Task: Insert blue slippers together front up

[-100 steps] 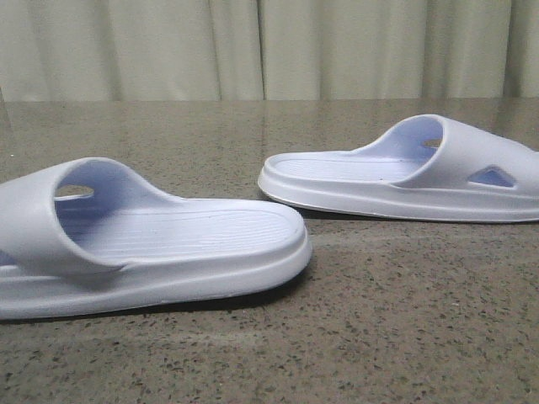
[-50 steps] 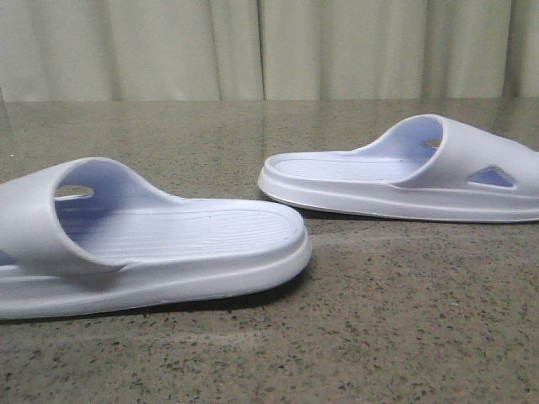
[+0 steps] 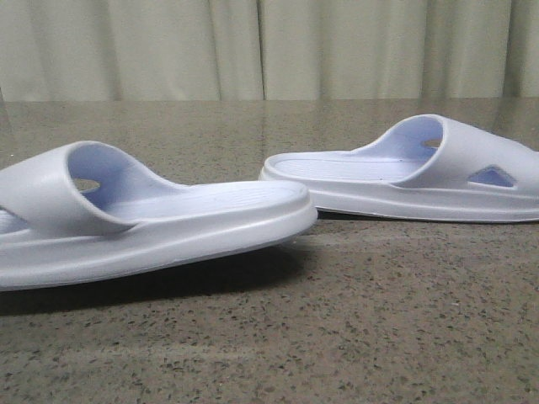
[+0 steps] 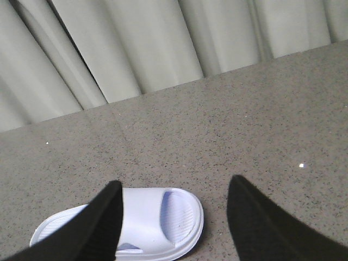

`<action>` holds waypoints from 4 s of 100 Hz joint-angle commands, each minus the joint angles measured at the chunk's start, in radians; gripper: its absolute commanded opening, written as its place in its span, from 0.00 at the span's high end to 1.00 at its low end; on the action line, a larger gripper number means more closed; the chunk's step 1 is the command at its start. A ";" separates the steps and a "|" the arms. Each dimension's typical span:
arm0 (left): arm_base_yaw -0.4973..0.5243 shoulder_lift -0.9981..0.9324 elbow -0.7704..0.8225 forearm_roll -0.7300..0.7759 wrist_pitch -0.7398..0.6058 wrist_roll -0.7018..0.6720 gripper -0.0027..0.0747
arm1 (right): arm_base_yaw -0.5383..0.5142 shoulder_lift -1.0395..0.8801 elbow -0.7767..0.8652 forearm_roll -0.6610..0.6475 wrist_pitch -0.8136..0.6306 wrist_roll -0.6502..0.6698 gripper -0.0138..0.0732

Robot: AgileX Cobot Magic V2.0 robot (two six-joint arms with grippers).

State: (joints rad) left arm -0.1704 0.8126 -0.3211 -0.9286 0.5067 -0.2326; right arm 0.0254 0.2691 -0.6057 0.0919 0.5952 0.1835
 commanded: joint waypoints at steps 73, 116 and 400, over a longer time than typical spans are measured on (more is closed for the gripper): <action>-0.010 -0.174 -0.176 -0.065 0.018 0.001 0.94 | -0.006 0.070 -0.025 0.000 -0.107 0.005 0.43; -0.010 -0.175 -0.186 -0.044 0.019 0.001 0.94 | -0.006 0.406 -0.025 0.060 -0.204 0.111 0.43; -0.010 -0.175 -0.186 -0.048 0.034 0.001 0.94 | 0.099 0.824 -0.127 0.366 -0.544 0.111 0.96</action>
State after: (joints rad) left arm -0.1724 0.6397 -0.4710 -0.9273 0.5751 -0.2326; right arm 0.1232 1.1584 -0.6573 0.4528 0.1364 0.2978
